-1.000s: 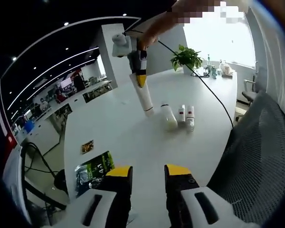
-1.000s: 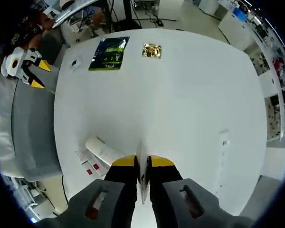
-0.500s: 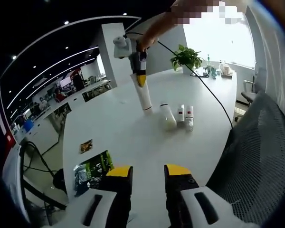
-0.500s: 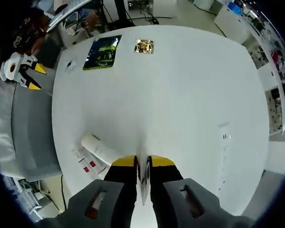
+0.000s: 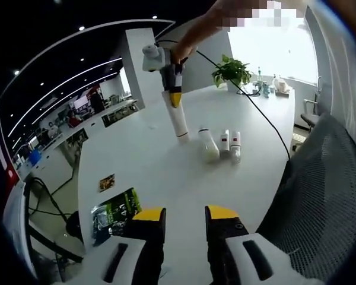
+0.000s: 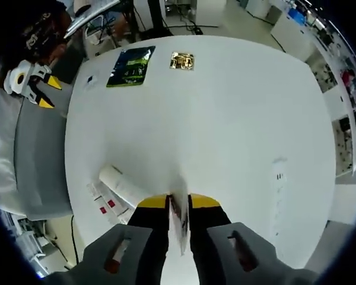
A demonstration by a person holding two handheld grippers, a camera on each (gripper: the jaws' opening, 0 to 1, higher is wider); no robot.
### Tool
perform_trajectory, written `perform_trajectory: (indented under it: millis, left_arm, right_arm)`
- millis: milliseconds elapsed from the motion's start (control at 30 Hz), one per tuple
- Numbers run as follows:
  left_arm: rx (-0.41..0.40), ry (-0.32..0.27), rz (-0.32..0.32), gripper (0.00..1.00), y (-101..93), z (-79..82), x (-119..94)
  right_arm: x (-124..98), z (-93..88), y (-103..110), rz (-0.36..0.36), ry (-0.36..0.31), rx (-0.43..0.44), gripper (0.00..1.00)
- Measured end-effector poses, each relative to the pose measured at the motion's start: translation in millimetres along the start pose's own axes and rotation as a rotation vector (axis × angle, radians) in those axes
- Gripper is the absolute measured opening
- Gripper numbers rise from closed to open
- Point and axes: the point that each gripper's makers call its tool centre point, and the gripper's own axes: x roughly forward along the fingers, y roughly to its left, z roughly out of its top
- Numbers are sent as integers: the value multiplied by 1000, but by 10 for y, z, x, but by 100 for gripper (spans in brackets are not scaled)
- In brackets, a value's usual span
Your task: Arrange the skincare products in the storage area until every visible bottle or jar stands upright without overlapping.
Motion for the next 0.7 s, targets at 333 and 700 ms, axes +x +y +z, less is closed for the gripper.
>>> perform_trajectory:
  millis: [333,700]
  left_arm:
    - [19,0,-11,27,-34,-1,3]
    - [54,-10,-36,26,-118,8,-2]
  right_arm:
    - [-353,-41,137,-81,-161,175,29]
    - [-1093,-505,735,-246,-337,325,38]
